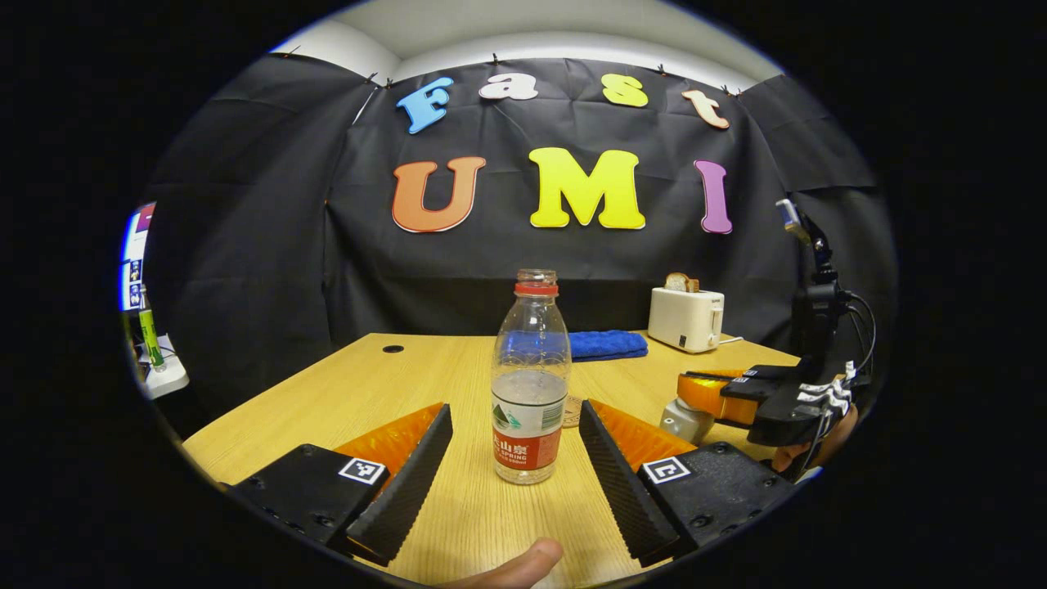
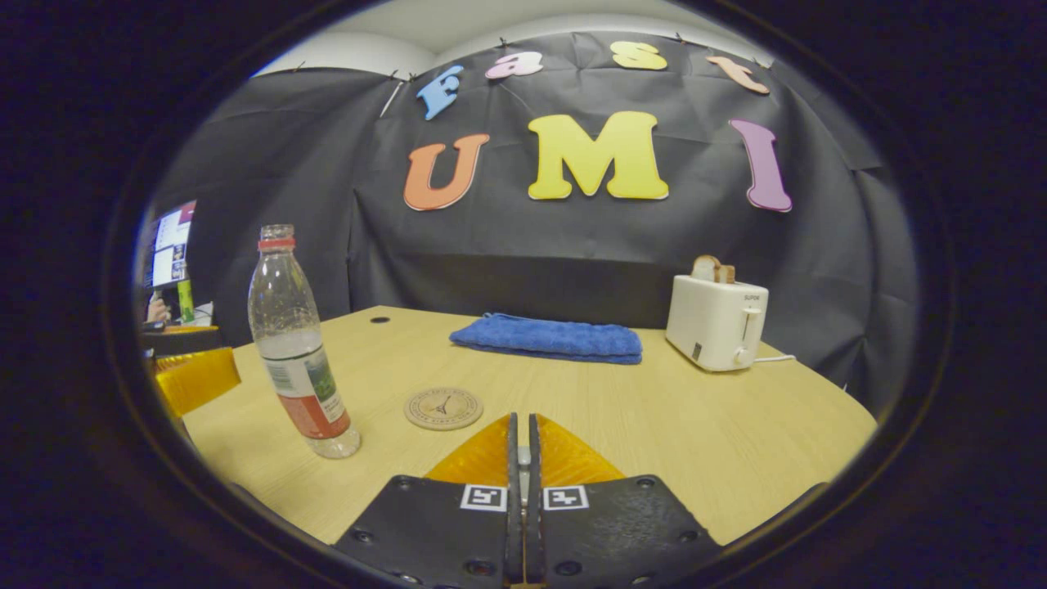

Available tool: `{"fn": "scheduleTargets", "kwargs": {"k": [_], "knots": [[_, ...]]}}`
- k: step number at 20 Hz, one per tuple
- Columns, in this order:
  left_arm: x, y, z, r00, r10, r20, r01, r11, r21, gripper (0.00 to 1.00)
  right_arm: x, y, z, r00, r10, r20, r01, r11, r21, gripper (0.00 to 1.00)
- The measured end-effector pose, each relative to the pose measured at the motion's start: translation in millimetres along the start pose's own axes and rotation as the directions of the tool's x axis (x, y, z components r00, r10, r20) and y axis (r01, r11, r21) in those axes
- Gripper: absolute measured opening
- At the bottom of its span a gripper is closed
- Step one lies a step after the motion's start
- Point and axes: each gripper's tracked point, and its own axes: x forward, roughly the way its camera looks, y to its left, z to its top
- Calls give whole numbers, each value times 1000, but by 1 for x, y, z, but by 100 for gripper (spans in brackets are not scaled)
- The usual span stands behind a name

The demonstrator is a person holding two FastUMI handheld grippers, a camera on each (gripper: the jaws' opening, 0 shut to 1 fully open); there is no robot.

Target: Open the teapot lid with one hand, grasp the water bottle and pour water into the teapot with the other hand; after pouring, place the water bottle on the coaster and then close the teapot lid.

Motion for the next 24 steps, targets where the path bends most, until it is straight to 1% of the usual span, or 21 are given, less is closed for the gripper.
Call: {"fn": "scheduleTargets", "kwargs": {"k": [2,4,7,8,9,12,14,19,23,24], "knots": [[4,-1,-2,1000,-8,-2,8,1000,9,98,-7,0,18,999,2,44,0,999,-32,2],[12,-3,-7,1000,-15,-11,15,1000,21,98,-16,4,27,998,22,63,-19,999,-36,1],[21,-2,-11,1000,-11,-16,11,1000,23,98,-31,2,43,994,31,104,-25,998,-62,0],[24,-5,-12,1000,-24,-19,24,1000,5,98,-37,3,48,991,33,126,-22,996,-85,0],[29,-8,-15,999,-37,-20,37,999,-10,98,-42,-2,53,989,14,147,2,994,-110,0],[44,-3,-19,999,-28,-33,27,999,-29,98,-53,-11,60,985,-7,172,29,992,-124,0],[55,4,-20,999,-13,-31,12,999,-31,98,-59,-20,62,985,-17,172,37,993,-111,0],[70,1,-21,999,-38,-32,36,998,-48,99,-64,-49,52,989,-64,137,74,995,-71,0],[82,2,-18,999,-31,-22,30,999,-41,98,-65,-69,39,991,-90,98,93,995,-31,0],[83,-3,-15,998,-54,-19,53,998,-46,89,-65,-74,36,991,-95,89,97,995,-19,0]]}}
